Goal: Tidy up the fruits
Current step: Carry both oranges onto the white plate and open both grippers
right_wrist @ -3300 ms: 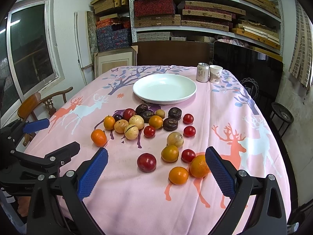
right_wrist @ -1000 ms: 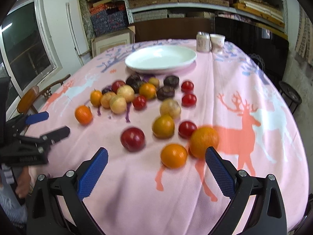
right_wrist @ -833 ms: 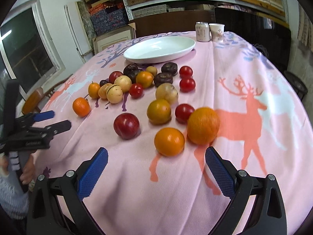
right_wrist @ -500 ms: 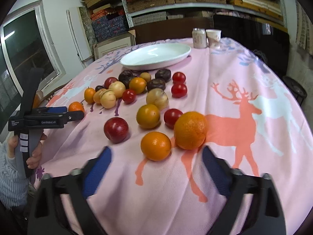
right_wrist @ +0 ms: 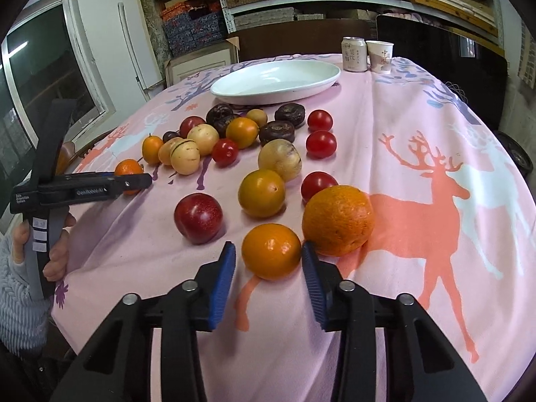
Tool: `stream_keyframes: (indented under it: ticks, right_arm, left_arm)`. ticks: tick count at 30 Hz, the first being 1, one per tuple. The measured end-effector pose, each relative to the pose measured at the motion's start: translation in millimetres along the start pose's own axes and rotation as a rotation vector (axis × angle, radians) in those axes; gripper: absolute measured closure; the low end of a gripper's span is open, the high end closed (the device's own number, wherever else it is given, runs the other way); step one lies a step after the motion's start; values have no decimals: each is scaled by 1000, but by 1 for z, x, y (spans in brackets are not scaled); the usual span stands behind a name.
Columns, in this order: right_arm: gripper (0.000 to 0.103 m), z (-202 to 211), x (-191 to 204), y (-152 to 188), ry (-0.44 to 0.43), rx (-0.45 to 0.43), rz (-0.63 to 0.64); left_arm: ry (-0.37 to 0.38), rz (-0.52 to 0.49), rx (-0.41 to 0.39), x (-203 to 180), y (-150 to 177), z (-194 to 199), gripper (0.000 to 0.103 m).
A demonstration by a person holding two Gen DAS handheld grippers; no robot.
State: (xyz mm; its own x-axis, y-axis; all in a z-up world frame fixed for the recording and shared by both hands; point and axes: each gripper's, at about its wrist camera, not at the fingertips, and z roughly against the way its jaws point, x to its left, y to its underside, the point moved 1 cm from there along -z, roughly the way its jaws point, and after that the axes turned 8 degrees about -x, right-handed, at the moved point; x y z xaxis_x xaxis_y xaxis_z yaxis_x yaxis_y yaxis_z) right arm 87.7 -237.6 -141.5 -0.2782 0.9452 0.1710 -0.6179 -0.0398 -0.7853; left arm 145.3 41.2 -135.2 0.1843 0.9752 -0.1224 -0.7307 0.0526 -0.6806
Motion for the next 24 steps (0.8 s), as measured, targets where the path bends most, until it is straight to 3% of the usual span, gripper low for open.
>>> stream_keyframes:
  ticks: [7, 14, 18, 22, 24]
  right_arm:
    - [65, -4, 3, 0, 16, 5, 40]
    - [65, 13, -10, 2, -81, -22, -60]
    - [65, 27, -10, -39, -114, -98, -30]
    - [65, 20, -19, -117, -96, -218, 11]
    - [65, 5, -24, -143, -101, -231, 4]
  left_arm:
    - [15, 20, 0, 3, 2, 3, 58]
    - [50, 54, -28, 9, 0, 15, 58]
    - [54, 35, -44, 3, -30, 17, 58]
    - [48, 6, -108, -9, -88, 6, 58]
    - [60, 15, -114, -13, -118, -11, 58]
